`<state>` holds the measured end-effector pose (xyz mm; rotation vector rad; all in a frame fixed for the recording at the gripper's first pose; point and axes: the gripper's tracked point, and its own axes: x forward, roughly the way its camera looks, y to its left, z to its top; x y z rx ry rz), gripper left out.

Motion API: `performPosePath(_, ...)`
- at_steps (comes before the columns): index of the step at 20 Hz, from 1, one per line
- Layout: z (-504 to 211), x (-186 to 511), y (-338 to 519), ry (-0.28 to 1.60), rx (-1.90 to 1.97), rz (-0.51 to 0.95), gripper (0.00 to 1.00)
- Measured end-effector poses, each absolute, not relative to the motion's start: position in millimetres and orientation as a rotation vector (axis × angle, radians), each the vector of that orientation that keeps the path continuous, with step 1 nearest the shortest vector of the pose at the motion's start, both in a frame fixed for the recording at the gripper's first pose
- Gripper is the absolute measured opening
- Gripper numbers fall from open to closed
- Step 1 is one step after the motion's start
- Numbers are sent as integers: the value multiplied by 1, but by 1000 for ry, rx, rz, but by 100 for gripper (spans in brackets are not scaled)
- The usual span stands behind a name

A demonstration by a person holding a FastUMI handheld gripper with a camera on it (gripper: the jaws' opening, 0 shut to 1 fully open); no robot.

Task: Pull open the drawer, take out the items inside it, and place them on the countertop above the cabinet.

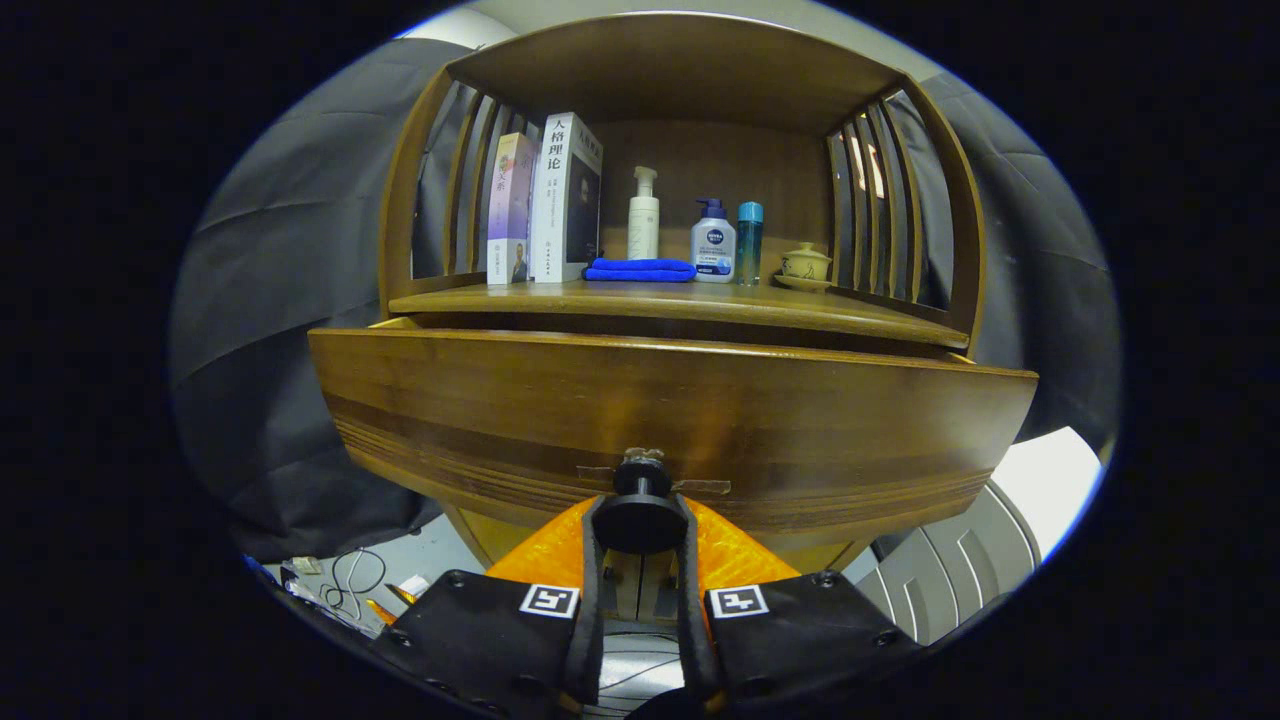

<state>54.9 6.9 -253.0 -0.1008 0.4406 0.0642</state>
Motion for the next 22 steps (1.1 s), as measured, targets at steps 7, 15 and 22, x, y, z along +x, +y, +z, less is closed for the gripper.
performPosePath(7,-249,23,8,441,-78,92,33)
performPosePath(15,-252,-7,8,468,-81,120,33)
performPosePath(22,-253,-27,8,491,-84,149,33)
